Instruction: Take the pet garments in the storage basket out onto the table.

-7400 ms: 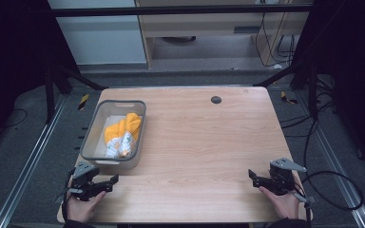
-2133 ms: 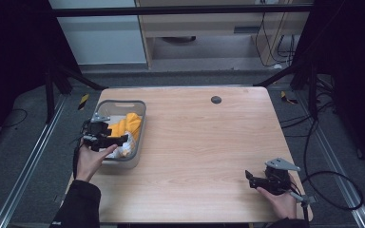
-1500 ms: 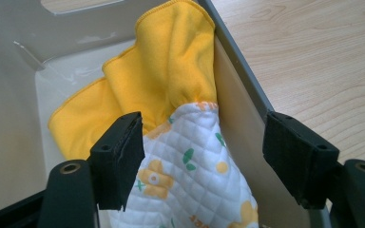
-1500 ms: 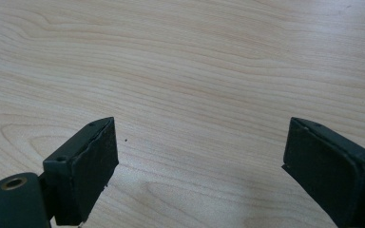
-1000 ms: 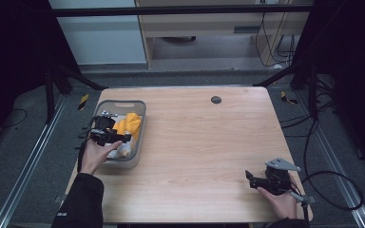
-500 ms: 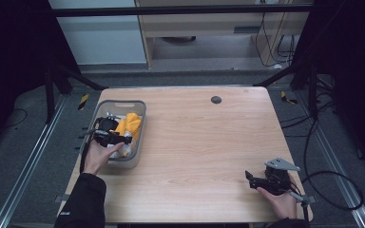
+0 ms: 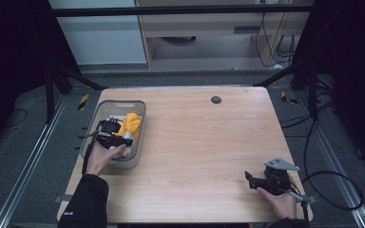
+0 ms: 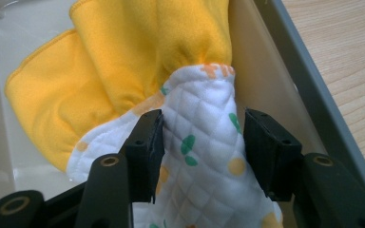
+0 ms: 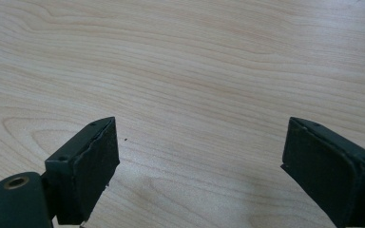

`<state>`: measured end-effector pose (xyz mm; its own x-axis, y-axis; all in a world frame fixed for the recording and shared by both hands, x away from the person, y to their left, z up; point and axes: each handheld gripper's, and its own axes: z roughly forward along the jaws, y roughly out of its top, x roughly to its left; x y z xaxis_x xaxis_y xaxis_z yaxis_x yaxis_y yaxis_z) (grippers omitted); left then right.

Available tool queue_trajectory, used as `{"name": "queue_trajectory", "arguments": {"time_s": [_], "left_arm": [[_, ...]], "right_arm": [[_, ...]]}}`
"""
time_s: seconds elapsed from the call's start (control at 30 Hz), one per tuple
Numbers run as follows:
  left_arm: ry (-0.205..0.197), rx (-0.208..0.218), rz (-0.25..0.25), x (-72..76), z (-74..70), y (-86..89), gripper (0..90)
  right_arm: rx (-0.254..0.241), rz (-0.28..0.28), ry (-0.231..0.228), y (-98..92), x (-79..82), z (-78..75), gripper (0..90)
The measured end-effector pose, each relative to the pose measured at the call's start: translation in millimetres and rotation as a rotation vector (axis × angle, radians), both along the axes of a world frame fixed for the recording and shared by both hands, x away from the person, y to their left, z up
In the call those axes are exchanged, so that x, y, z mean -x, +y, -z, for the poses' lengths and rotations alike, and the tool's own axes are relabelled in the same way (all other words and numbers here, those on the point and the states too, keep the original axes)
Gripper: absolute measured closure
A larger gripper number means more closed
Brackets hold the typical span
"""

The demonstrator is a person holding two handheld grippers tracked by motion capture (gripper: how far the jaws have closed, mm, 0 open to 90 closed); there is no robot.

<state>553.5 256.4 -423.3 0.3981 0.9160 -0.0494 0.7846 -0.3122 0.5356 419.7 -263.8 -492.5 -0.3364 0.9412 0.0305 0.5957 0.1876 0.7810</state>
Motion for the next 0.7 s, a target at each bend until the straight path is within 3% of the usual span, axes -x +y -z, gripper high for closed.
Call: {"name": "queue_trajectory", "arguments": {"time_s": [0.47, 0.7], "left_arm": [[0.032, -0.030, 0.000, -0.8, 2.0, -1.2, 73.6], [0.037, -0.040, 0.004, -1.3, 0.4, -1.3, 79.3]], "right_arm": [[-0.004, -0.003, 0.010, 0.7, 0.2, -0.2, 11.8], [-0.004, 0.000, 0.009, 0.3, 0.2, -0.4, 11.9]]}}
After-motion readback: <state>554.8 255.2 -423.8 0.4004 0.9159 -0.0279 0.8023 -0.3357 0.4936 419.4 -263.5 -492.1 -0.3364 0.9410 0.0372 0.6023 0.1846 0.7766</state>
